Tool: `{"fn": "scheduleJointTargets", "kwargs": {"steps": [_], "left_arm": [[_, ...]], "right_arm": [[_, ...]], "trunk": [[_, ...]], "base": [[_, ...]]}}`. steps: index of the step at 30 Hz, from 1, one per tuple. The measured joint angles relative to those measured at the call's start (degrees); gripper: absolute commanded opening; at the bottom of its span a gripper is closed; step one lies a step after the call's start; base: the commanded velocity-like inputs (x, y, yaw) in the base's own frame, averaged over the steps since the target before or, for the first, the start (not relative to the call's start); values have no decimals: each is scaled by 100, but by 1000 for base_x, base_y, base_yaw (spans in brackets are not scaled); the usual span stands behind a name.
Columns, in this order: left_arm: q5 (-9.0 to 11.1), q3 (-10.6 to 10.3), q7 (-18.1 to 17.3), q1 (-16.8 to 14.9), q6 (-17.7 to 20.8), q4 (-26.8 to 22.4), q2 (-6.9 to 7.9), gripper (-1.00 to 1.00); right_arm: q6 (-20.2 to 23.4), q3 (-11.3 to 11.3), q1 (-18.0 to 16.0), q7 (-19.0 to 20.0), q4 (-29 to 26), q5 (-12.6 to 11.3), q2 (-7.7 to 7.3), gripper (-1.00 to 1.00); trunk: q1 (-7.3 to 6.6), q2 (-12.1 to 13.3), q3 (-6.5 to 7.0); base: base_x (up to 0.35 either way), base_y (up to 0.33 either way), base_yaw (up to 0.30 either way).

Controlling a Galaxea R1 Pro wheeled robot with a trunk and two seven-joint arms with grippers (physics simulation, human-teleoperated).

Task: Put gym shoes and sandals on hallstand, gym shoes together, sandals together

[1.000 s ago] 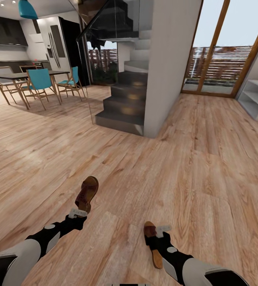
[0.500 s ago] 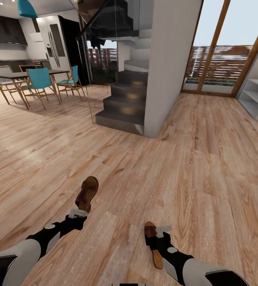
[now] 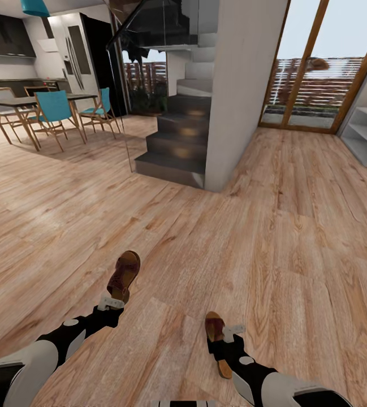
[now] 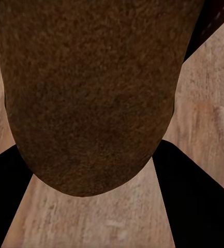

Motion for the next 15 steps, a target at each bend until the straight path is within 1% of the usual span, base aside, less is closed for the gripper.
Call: {"fn": "scheduleJointTargets", "kwargs": {"steps": [15], "left_arm": [[0, 0, 0, 0, 0, 0, 0, -100]], "right_arm": [[-11, -16, 113, -3, 0, -9, -48, 100]], "trunk": [[0, 0, -141]], "base": [[0, 0, 0]]}}
